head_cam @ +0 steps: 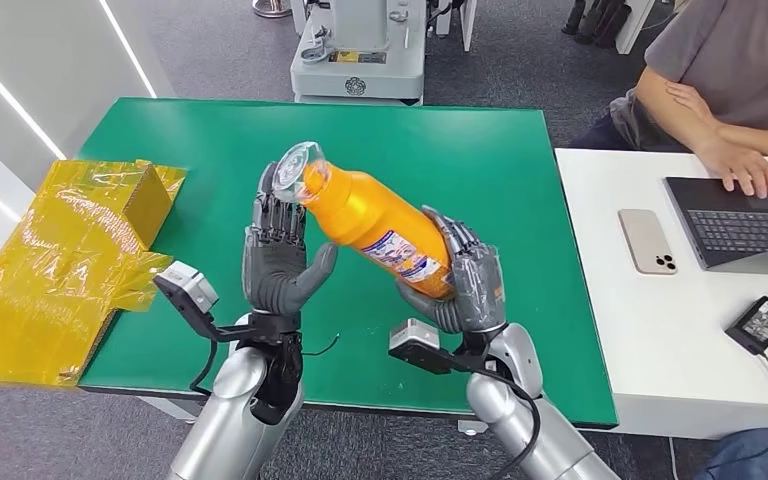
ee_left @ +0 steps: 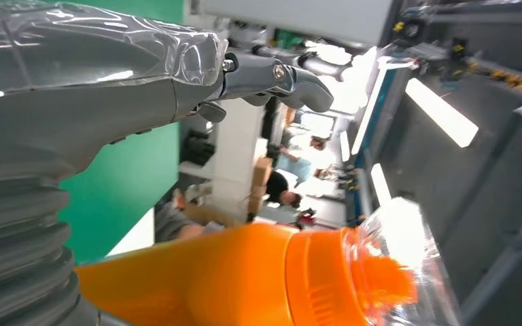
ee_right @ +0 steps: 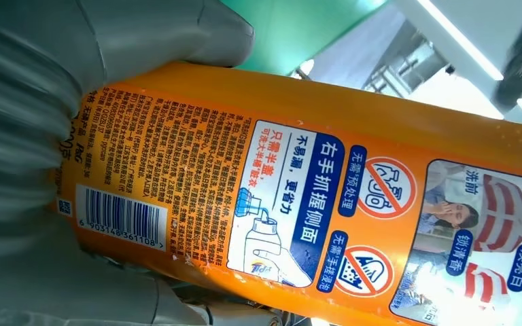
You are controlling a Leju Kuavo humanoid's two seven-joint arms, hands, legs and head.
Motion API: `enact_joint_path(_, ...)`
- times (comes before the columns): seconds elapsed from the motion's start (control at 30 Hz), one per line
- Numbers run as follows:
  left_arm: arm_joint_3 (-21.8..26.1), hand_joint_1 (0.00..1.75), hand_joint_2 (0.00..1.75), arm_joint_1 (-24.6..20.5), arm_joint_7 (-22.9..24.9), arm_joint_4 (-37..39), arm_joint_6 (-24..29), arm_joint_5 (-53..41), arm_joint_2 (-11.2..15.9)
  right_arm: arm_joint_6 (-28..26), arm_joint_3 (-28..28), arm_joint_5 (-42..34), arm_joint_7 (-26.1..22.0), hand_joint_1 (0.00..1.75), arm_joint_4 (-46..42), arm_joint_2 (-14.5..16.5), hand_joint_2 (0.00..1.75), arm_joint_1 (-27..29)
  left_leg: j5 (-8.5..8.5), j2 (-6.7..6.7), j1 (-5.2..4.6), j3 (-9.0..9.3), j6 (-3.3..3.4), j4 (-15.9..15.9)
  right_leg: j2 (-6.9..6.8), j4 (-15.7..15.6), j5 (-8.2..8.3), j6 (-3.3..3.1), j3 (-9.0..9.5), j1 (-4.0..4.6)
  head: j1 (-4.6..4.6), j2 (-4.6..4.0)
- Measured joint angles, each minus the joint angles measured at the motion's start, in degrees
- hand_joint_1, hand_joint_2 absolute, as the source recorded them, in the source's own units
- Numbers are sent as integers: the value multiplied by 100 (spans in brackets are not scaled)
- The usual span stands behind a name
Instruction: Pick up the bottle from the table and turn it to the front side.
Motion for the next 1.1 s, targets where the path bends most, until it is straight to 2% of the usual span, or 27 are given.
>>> enact_joint_path(0.17,-80,0,175,-139,9,270,-81,2,8,483,-25,-43,-8,175,7,-2,175,107,0,2,0,1,0,0,3,0,0,0,-1,0,0,0)
enact_joint_path(0.4,-118,0,175,-211,-43,483,-154,25,33,1507,-19,217,255,175,134,-7,175,170,0,2,1,0,0,-1,2,1,0,0,-1,1,0,0)
enact_joint_path(0.57,-115,0,175,-204,-69,534,-152,21,35,1830,-23,264,290,175,257,-10,175,136,0,2,0,-1,0,-1,2,1,0,0,-1,0,1,0)
enact_joint_path(0.8,-98,3,175,-203,-68,541,-152,3,37,2006,-24,267,275,175,397,-8,175,-12,0,1,0,-1,0,0,2,1,0,0,-1,0,1,0)
enact_joint_path(0.93,-88,175,175,-202,-70,541,-153,-3,37,2015,-23,273,270,175,445,-3,175,-51,0,1,0,-1,0,-1,2,2,0,0,-1,0,1,0)
enact_joint_path(1.1,-81,175,175,-199,-81,541,-167,-20,38,2008,-23,276,249,175,519,18,175,-103,0,1,0,-2,0,-1,1,2,0,0,0,0,1,0)
